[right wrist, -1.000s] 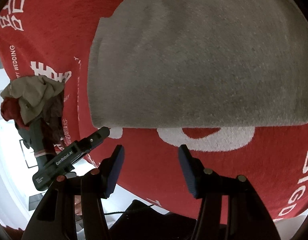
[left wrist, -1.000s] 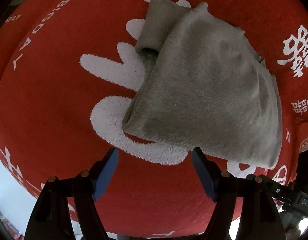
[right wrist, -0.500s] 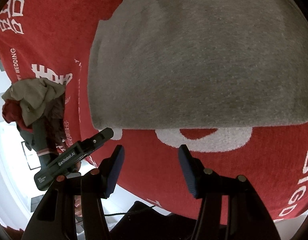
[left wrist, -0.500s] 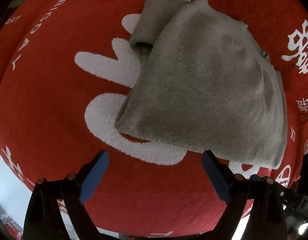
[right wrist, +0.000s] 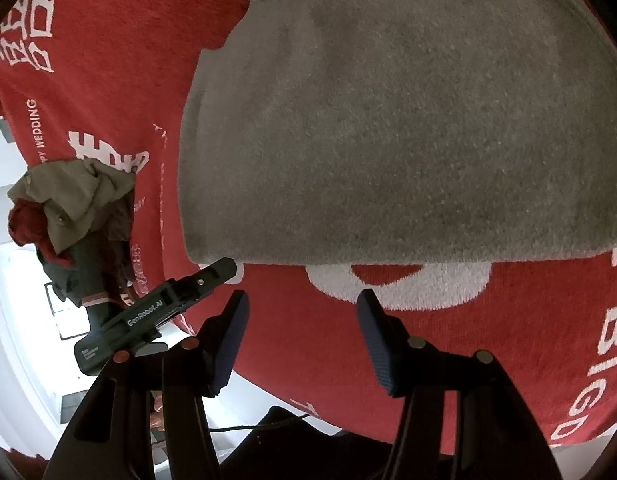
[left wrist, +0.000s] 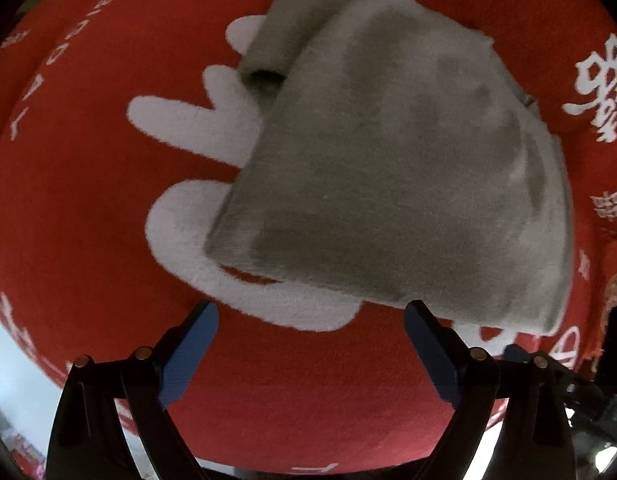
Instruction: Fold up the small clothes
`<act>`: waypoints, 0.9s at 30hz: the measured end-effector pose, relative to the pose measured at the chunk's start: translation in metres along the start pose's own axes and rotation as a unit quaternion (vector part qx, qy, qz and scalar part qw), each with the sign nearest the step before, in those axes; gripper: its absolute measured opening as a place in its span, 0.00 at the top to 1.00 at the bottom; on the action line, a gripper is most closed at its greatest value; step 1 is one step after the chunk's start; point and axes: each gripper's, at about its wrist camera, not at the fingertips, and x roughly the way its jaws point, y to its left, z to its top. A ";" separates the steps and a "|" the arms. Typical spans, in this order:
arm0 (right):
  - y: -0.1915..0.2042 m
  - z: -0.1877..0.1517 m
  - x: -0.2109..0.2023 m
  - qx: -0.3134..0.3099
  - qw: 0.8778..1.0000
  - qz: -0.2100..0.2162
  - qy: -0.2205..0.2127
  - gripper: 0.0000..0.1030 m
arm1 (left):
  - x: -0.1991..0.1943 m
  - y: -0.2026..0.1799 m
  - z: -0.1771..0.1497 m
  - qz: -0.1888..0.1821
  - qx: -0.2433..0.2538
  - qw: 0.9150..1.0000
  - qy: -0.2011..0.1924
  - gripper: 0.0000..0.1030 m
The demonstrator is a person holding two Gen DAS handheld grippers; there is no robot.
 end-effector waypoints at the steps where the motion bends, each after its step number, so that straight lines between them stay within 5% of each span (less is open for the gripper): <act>1: 0.001 0.000 0.000 -0.001 1.000 0.002 0.000 0.41 | -0.002 0.000 0.001 -0.011 -0.002 1.000 -0.005 0.08; 4: 0.001 0.001 0.003 -0.001 1.000 0.011 0.000 0.41 | -0.005 0.003 0.004 -0.059 -0.025 0.998 -0.017 0.08; 15: -0.008 0.006 0.021 0.046 0.996 0.081 0.000 0.41 | -0.003 0.016 0.004 -0.147 -0.087 0.985 -0.026 0.08; 24: -0.033 0.007 0.048 0.146 0.977 0.153 -0.025 0.41 | -0.007 0.028 -0.007 -0.223 -0.128 0.966 -0.021 0.08; 25: -0.034 0.009 0.050 0.157 0.974 0.161 -0.032 0.47 | -0.005 0.024 -0.006 -0.228 -0.133 0.964 -0.023 0.08; 27: -0.035 0.016 0.054 0.179 0.966 0.179 -0.045 0.83 | -0.004 0.021 -0.006 -0.236 -0.139 0.961 -0.026 0.08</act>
